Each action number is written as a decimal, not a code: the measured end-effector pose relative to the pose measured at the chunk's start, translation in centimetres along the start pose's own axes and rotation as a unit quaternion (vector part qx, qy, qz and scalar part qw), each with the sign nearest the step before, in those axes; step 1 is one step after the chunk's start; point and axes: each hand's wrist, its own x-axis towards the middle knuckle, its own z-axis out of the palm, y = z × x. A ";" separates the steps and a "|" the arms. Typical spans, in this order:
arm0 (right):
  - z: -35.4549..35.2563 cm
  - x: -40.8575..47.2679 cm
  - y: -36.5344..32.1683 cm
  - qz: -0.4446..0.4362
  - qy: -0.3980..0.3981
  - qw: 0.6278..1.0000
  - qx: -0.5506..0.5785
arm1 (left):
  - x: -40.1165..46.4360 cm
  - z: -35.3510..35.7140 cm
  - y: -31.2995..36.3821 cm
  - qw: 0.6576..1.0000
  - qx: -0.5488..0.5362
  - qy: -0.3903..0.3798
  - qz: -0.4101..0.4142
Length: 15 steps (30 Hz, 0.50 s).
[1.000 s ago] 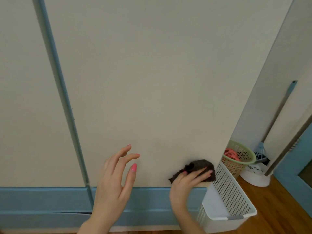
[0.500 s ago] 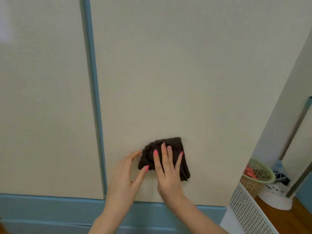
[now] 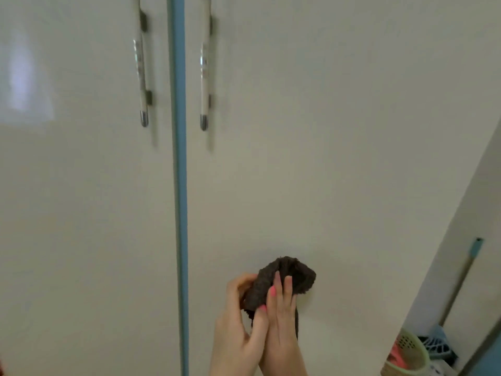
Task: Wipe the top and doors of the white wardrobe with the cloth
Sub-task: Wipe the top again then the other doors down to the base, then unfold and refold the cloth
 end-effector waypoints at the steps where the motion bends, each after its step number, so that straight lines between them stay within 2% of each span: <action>1: -1.1 2.7 -0.4 0.004 0.015 1.000 0.014 | 1.3 -0.6 2.4 1.000 -0.007 -0.002 0.006; 4: -5.1 10.6 -2.6 -0.003 0.043 0.999 0.020 | 5.1 -2.8 10.3 1.000 -0.018 -0.014 0.019; 7: -9.2 17.3 -4.7 -0.012 0.032 0.999 0.034 | 8.5 -5.4 17.5 0.999 -0.026 -0.020 0.041; 11: -14.1 23.0 -7.9 -0.042 -0.025 0.999 0.000 | 10.9 -9.3 24.4 0.996 -0.030 -0.057 0.068; 15: -17.1 25.4 -13.5 -0.007 -0.093 0.992 -0.081 | 11.6 -14.3 27.4 0.993 -0.038 -0.073 0.081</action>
